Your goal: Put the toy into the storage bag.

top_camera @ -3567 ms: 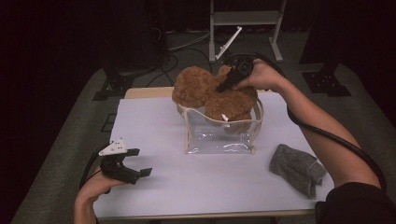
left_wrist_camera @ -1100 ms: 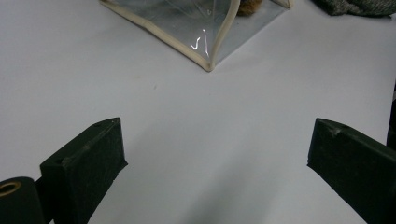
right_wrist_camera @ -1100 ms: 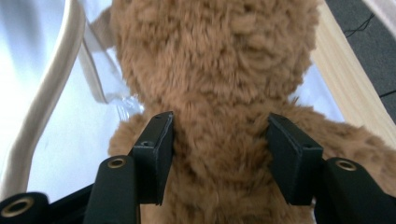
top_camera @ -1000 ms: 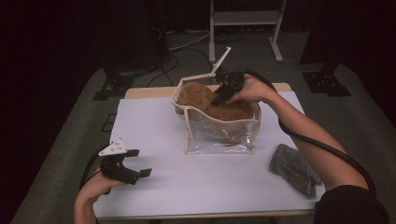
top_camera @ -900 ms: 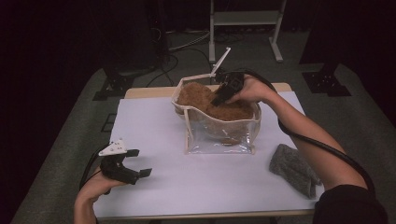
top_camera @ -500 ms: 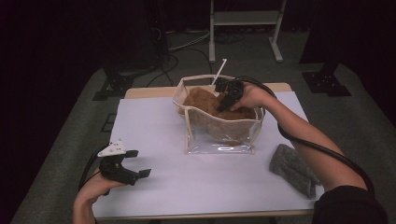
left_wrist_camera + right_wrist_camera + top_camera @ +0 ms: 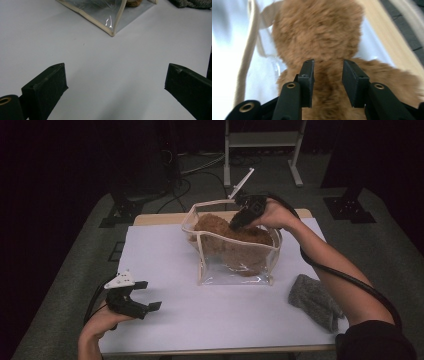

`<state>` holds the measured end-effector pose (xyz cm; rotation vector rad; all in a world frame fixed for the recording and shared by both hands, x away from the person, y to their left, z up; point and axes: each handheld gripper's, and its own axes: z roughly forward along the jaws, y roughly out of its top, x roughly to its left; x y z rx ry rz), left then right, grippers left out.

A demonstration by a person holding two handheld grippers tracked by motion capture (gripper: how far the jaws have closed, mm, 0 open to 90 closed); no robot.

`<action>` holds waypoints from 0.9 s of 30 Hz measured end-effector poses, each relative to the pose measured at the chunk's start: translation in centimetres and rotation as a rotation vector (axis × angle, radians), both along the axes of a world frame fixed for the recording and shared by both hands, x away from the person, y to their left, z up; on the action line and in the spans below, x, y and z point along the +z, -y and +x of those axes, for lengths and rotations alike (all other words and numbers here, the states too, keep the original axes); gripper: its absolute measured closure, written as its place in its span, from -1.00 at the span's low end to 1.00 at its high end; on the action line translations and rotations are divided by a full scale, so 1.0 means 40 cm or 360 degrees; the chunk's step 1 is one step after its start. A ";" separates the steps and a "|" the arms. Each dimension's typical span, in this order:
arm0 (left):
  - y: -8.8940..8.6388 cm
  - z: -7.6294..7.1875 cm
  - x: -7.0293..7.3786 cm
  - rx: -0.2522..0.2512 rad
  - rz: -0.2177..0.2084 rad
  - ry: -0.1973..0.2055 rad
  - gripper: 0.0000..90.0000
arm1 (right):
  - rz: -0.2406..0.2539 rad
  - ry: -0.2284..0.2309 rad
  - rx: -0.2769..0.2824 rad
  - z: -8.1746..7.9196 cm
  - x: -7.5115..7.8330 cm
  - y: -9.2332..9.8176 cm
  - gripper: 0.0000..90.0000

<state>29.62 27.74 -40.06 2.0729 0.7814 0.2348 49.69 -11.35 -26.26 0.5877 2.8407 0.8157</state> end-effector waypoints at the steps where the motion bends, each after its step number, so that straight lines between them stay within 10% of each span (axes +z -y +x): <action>1: 0.000 0.000 0.000 0.0000 0.0000 0.0000 -0.93 | -0.0001 0.0009 -0.0017 0.003 0.004 0.002 0.47; 5: 0.000 0.002 0.001 0.0002 -0.0011 0.0003 -0.93 | -0.0167 -0.0040 -0.0024 0.005 -0.033 -0.009 0.61; 13: -0.001 0.001 0.001 0.0003 -0.0020 0.0009 -0.93 | -0.0221 -0.0146 0.0018 0.000 -0.086 -0.022 0.74; 27: 0.003 0.001 0.001 -0.0005 -0.0012 0.0016 -0.93 | 0.0088 -0.0089 -0.0027 -0.014 -0.009 0.039 0.28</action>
